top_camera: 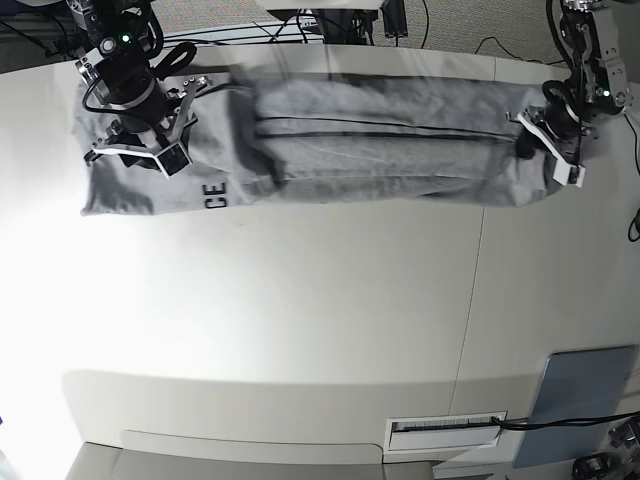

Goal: Fold the T-shirt properly
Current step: 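Release the strip end and raise the left gripper, then grasp the other strip end and fold it toward the right gripper, then press and tuck the folded end flat with the left gripper, then move the right gripper to the strip end and grasp it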

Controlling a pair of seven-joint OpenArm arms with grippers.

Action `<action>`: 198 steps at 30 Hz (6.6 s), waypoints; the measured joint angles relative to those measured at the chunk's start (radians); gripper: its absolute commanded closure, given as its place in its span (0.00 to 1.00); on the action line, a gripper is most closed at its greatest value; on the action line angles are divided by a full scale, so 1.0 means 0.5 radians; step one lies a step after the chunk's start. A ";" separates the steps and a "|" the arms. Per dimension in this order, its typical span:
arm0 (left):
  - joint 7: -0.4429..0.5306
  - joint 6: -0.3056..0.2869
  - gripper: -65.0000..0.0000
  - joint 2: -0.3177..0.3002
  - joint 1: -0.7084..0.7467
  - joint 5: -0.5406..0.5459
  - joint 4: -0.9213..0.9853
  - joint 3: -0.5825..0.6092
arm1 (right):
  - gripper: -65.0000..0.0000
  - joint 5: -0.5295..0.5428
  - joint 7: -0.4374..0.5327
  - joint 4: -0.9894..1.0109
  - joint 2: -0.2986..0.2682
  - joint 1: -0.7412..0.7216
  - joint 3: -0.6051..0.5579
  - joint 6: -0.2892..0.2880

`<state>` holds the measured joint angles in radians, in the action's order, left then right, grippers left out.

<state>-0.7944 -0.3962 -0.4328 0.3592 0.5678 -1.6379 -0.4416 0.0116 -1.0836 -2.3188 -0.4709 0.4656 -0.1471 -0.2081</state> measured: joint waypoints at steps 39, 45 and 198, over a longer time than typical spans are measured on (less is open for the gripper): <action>-0.095 0.498 0.90 0.701 -0.146 -0.433 -0.657 1.618 | 0.65 0.076 0.194 0.253 0.008 0.001 0.674 0.085; -0.116 0.439 0.42 0.751 -0.263 -0.377 -0.611 1.618 | 0.65 0.076 0.194 0.253 0.007 0.000 0.674 0.086; 0.089 0.046 0.62 1.130 -0.902 -0.587 0.153 1.699 | 0.38 0.166 0.242 0.636 0.012 0.010 1.044 0.153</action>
<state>-0.7502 -0.3733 0.1322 -0.0917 0.2741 -1.5616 0.4080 0.0948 -0.9627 -2.0010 -0.4648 0.4706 0.3752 -0.1314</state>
